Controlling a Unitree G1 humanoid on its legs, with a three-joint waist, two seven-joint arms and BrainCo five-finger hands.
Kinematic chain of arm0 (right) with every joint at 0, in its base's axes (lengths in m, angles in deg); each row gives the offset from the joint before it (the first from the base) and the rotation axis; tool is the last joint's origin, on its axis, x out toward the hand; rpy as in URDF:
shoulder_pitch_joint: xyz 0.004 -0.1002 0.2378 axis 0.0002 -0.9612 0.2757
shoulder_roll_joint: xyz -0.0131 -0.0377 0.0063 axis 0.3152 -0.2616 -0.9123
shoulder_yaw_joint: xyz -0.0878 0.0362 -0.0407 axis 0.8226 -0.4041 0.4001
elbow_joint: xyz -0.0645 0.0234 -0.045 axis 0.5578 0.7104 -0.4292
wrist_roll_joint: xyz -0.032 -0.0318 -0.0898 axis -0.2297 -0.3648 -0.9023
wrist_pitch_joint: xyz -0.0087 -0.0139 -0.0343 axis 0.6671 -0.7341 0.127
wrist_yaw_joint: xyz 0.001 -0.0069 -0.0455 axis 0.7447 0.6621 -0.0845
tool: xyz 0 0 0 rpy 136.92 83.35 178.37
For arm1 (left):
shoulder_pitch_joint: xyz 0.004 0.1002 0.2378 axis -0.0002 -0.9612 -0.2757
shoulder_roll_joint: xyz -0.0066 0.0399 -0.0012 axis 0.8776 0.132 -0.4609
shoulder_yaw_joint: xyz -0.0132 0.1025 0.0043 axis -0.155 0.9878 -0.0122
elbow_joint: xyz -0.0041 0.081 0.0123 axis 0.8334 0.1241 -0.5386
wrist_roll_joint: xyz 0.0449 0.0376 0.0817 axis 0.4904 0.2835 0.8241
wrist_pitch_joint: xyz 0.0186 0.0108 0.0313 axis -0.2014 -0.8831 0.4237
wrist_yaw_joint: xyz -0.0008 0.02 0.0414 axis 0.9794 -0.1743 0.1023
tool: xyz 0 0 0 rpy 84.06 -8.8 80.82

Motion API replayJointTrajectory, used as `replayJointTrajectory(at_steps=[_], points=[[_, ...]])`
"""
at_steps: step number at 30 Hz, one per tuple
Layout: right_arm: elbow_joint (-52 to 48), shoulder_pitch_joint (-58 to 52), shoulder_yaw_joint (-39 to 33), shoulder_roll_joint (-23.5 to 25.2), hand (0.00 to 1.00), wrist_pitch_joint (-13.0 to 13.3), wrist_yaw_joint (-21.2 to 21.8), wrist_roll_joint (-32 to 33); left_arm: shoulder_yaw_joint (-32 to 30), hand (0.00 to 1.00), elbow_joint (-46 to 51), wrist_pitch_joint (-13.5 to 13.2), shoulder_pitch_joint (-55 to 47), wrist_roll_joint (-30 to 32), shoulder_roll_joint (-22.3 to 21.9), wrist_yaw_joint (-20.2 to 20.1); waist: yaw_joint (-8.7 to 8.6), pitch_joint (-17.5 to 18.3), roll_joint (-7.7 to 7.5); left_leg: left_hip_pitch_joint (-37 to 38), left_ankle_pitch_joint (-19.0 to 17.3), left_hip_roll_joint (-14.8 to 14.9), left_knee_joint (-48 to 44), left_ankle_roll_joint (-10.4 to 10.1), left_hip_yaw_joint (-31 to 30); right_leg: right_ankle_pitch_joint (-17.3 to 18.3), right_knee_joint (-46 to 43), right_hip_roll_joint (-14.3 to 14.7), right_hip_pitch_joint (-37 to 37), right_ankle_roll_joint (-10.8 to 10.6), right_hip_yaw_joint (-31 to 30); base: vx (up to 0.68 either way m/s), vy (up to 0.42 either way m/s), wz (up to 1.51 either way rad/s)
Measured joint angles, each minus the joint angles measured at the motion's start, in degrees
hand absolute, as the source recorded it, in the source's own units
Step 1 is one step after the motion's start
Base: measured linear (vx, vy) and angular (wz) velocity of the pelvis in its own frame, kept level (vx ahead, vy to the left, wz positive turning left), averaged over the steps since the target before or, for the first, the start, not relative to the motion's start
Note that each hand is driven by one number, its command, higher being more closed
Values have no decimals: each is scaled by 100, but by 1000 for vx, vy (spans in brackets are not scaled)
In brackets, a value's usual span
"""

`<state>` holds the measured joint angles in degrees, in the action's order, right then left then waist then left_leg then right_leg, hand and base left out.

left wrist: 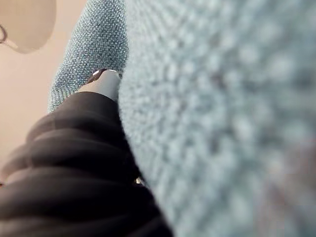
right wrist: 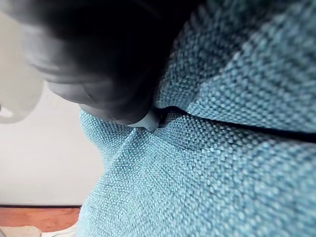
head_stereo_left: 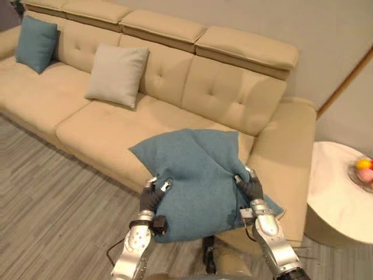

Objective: Pick up cushions and gather them together orderly.

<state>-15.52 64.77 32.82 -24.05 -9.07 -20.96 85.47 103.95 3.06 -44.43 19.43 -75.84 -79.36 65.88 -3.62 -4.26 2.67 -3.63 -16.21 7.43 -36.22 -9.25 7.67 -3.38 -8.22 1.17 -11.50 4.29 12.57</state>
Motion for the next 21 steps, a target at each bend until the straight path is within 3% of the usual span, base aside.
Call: replayJointTrajectory(at_steps=[1, 2, 3, 5, 6, 8, 10, 11, 12, 13, 15, 19, 21], points=[[-23, -7, 1, -1, 100, 0, 0, 0, -4, 100, -1, 0, -27, -1, -6, -2, 4, -1, 2, -80, 125, 170, -424, -24, 143, 19, 121, 84, 193, 27, -76, 431, -91, -63], [-80, -7, 0, 5, 100, 9, 0, -1, -19, 100, -3, -4, -84, -2, -45, -5, 67, 5, 6, -215, 58, 450, -1051, 145, 481, 51, 371, 230, 554, 72, -295, 442, -26, -89], [-165, -5, -19, 5, 100, 23, 0, -1, -67, 100, -6, -11, -84, 0, -109, -40, 144, 12, -11, -320, -119, 577, -1241, 448, 735, 107, 513, 286, 732, 147, -554, 322, 18, -99], [-321, 53, -28, 9, 100, 40, 0, -12, -204, 100, -3, -60, -82, 1, -206, -125, 172, 26, -26, -629, -352, 557, -994, 775, 802, 178, 567, 261, 768, 137, -986, 285, 82, -109], [-324, 98, -23, 24, 100, 40, 1, -15, -230, 100, -3, -59, -87, 3, -204, -126, 208, 22, -33, -793, -383, 532, -676, 826, 708, 198, 567, 230, 780, 106, -1312, 215, 119, -120], [-285, 87, 11, 29, 100, 32, 1, -15, -258, 100, -4, -47, -107, 4, -192, -126, 263, -17, -86, -903, -355, 417, -54, 776, 308, 186, 567, 95, 888, -21, -1713, 198, 215, -124], [-275, 83, 23, 33, 100, 22, 7, -43, -284, 100, -5, -46, -152, 12, -205, -133, 259, -37, -90, -867, -226, 304, 643, 580, -70, 202, 551, -12, 962, -138, -2052, 157, 265, -118], [-276, 94, 42, 29, 100, 23, 27, -81, -319, 100, -3, -50, -194, 14, -232, -158, 258, -33, 5, -741, 159, 297, 1458, 361, -446, 243, 533, -9, 964, -344, -2301, 125, 363, -132], [-292, 104, 43, -29, 100, 26, 33, -98, -324, 100, 9, -50, -242, 28, -321, -161, 251, -26, 303, -633, 910, 489, 1908, 255, -660, 290, 554, 175, 992, -513, -2499, 149, 440, -141], [-200, 130, 42, 24, 100, 19, 33, -103, -336, 100, -30, -48, -231, 41, -312, -162, 245, -85, 316, -601, 888, 532, 1783, 102, -619, 334, 564, 200, 1039, -626, -2614, 119, 370, -111], [-169, 21, 116, 131, 100, -16, 53, -118, -361, 100, -54, -37, -364, 45, -200, -167, 140, -68, 45, -331, 757, 230, 1888, 284, -159, 419, 504, -183, 1051, -836, -2764, 98, 282, -74], [-170, 33, 200, 129, 100, -16, 102, -204, -391, 100, -2, -39, -491, 57, -137, -211, 204, -64, -52, -156, 568, 45, 1918, 543, 687, 366, 534, -463, 812, -1051, -3213, 61, 218, -86], [-169, 57, 243, 125, 100, -17, 141, -231, -405, 100, 60, -38, -539, 58, -77, -211, 235, -59, -63, -157, 514, 45, 1909, 558, 874, 332, 549, -471, 701, -1065, -3328, 30, 75, -70]])
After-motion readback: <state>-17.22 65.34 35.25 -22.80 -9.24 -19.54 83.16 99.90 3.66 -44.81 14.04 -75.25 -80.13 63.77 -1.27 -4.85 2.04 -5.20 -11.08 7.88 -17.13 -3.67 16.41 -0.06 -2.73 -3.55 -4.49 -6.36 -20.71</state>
